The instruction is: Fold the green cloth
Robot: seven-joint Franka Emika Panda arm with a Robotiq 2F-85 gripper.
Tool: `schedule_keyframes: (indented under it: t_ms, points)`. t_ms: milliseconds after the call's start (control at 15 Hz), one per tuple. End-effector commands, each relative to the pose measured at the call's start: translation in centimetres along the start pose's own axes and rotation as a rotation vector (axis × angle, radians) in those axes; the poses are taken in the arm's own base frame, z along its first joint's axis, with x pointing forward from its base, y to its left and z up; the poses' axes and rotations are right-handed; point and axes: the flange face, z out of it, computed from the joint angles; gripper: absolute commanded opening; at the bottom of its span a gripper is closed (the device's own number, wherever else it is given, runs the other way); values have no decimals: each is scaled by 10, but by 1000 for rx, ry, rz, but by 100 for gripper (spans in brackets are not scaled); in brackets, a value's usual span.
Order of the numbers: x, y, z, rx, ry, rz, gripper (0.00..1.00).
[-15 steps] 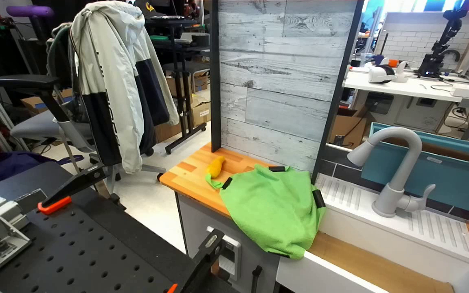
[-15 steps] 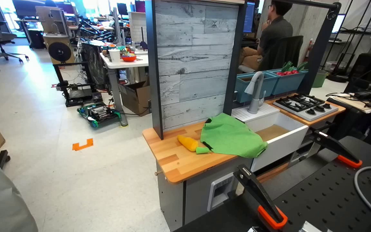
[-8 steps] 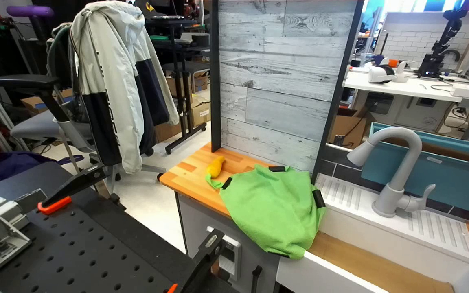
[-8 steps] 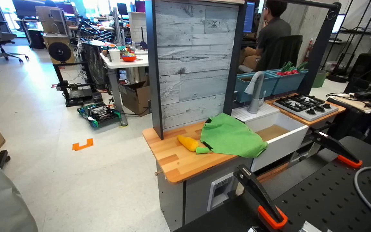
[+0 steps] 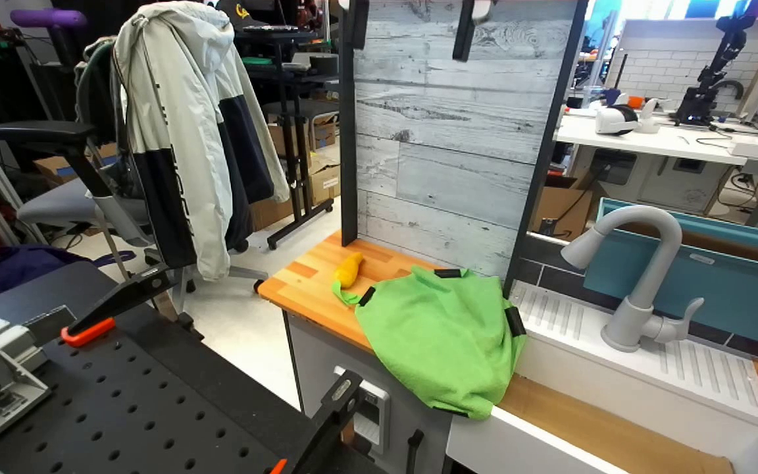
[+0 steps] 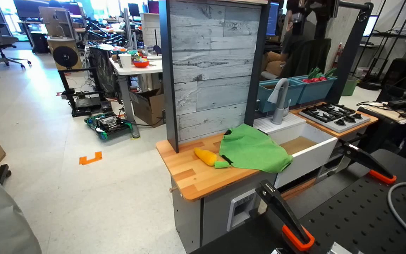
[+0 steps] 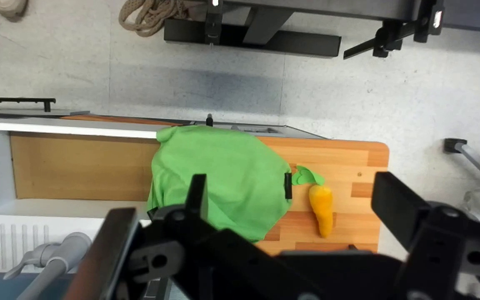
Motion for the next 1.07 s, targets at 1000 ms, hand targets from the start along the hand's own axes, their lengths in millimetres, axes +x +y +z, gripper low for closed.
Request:
schedule_keyframes:
  t_ms: [1000]
  points:
    - [109,2,186,55,49,-3,100]
